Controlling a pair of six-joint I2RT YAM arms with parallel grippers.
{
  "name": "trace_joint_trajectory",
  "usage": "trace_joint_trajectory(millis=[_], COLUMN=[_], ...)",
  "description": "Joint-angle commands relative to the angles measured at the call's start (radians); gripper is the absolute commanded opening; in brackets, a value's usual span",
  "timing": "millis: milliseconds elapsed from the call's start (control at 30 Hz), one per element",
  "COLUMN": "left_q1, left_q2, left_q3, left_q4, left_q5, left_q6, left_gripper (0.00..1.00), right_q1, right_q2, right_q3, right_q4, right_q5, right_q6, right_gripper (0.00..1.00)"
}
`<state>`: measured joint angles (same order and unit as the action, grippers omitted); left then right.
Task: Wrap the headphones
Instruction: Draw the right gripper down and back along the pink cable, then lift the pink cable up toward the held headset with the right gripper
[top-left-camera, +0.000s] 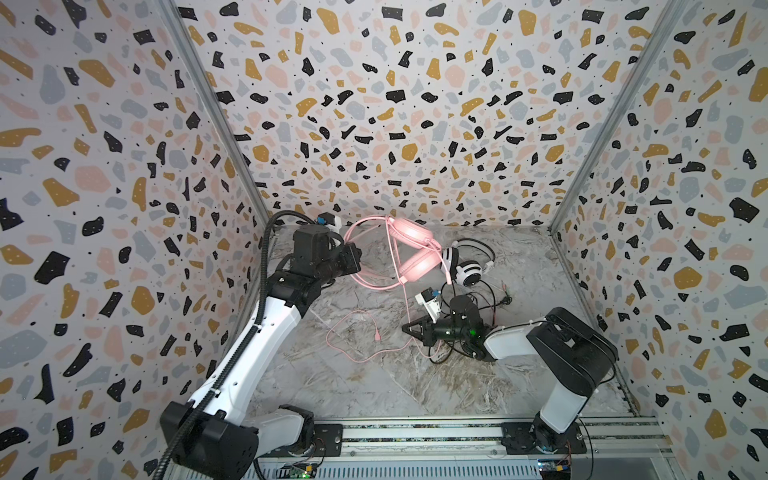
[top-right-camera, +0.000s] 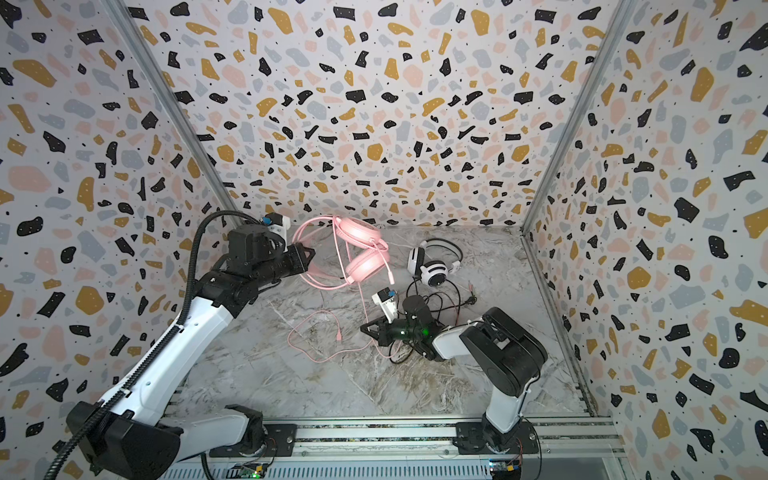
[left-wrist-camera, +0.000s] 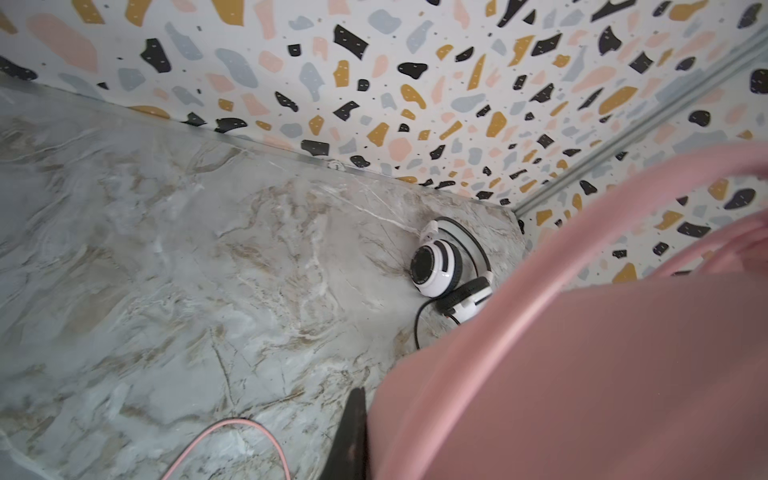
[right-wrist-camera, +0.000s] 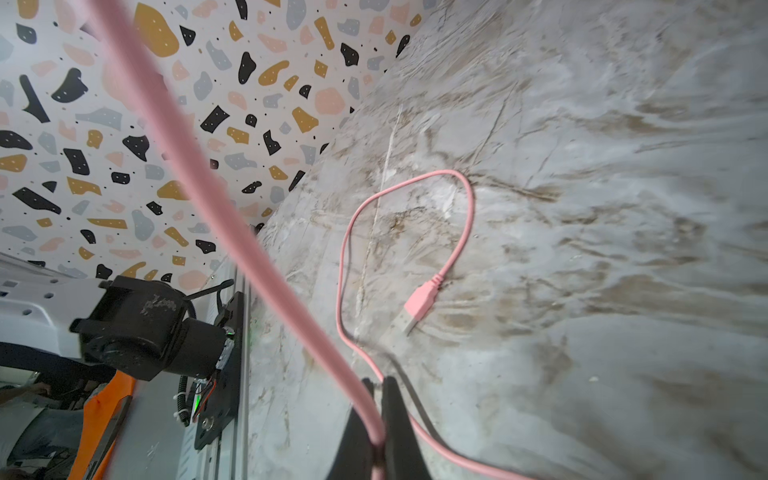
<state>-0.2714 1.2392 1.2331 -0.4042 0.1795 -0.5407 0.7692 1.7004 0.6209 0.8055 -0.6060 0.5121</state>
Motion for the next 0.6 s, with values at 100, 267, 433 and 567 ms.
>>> trace_joint_trajectory(millis=[100,267,433,567], left_q1=[0.074,0.101,0.131,0.138], left_q2=[-0.052,-0.04,-0.032,-0.025], left_q3=[-0.093,-0.115,-0.161,-0.21], left_q4=[0.247,0.22,0.219,0.24], left_q5=[-0.155,-0.318,-0.416,-0.474], left_q6=[-0.13,-0.171,-0.15,-0.129], left_gripper=[0.0,0.0,0.0,0.0], right_q1=[0.121,0.201,0.269,0.305], right_q2=[-0.126,-0.186,-0.227,-0.273], right_q3=[-0.064,-0.064,0.001,0.024], right_q4=[-0.201,-0.25,-0.391,-0.481], right_q5=[0.2,0.28,0.358,0.426], right_q6=[-0.077,-0.083,-0.134,-0.161], right_gripper=[0.03,0.04,0.04,0.03])
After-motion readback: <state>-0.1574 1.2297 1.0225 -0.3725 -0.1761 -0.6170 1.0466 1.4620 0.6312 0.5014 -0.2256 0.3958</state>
